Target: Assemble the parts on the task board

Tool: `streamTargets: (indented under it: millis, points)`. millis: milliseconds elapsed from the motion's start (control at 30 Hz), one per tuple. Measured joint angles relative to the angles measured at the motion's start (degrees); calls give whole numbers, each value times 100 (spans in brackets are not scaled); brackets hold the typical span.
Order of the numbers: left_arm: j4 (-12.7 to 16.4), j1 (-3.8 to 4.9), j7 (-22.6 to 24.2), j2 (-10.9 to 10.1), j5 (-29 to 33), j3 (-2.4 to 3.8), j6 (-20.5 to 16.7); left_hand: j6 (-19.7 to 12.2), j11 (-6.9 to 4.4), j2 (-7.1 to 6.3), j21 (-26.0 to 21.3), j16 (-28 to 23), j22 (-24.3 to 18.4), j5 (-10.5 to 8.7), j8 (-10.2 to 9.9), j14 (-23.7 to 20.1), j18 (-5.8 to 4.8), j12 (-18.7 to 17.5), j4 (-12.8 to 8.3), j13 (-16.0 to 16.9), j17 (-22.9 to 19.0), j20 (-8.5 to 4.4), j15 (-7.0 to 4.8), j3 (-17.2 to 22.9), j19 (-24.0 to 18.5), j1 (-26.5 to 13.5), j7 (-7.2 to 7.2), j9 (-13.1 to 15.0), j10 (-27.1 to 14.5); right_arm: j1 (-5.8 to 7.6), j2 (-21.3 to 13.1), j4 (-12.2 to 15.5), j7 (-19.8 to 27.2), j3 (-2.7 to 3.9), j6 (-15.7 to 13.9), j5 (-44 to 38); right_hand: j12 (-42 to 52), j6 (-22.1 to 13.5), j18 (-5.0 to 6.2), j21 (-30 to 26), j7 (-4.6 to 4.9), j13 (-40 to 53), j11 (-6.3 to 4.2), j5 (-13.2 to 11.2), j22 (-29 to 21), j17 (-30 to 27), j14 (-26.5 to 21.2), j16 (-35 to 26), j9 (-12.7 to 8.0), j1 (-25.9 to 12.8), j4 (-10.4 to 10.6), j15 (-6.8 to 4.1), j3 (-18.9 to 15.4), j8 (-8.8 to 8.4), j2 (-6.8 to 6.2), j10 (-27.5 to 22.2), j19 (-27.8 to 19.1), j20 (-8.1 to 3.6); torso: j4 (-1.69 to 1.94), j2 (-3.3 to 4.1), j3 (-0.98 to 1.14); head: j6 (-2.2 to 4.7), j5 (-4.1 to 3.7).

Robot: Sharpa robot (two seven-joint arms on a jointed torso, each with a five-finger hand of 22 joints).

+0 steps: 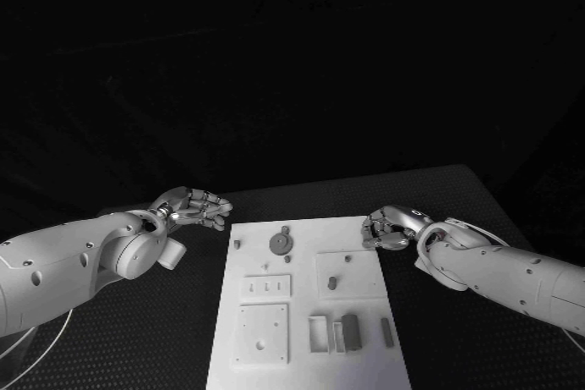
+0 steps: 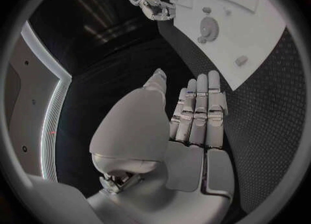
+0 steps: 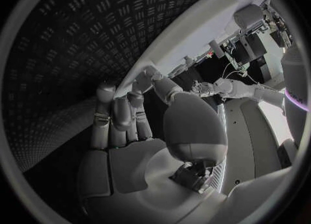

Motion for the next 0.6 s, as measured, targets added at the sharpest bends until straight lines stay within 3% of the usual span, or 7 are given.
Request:
streamTargets:
  millis: [167, 267, 467, 600]
  points:
    - [4, 0, -2, 15, -9, 0, 24, 131, -71, 23, 0, -34, 12, 0, 65, 0, -3, 2, 0, 43, 24, 0, 0, 0, 0, 23, -85, 33, 76, -1, -9, 35, -54, 0, -23, -11, 0, 36, 1, 0, -35, -11, -31, 0, 0, 66, 70, 0, 0, -31, -2, -33, -1, 18, 29, 31, 32, -13, 1, 0, 1, 8, 10]
    - [39, 0, -16, 11, -29, 0, 45, 304, -134, 77, 1, -39, 28, 0, 130, 58, 7, 126, 0, 122, 52, -13, -16, 0, 13, 11, -38, 62, 320, 32, -18, 58, -101, -10, -28, -23, 0, 40, 1, 0, -39, -18, -31, -1, 0, 71, 70, 0, 0, -46, -8, -34, -8, 19, 28, 31, 32, -12, 3, 1, 1, 13, 26]
    - [69, 4, -56, 22, -102, 4, 90, 485, -159, 138, 1, -39, 47, 0, 164, 70, 56, 130, 0, 163, 108, -22, -28, 0, 22, 73, -57, 81, 345, 285, -21, 197, -205, -1, -19, -41, 0, 49, 1, 0, -47, -30, -51, 0, 0, 49, 71, 0, 0, -70, -9, -33, -9, 20, 51, 51, 33, -12, 3, 3, -7, 38, 24]
    - [109, 9, -132, 24, -270, 10, 198, 808, -277, 251, 47, 86, 117, 0, 288, 351, 58, 226, 8, 257, 278, -118, -141, -42, 197, 124, -150, 126, 635, 435, -9, 341, -342, 0, 56, -152, 0, 48, 2, 0, -47, -30, -51, -1, 0, 42, 71, 0, 0, -92, -19, -33, 1, 20, 60, 51, 33, -12, 0, 0, -13, 58, 24]
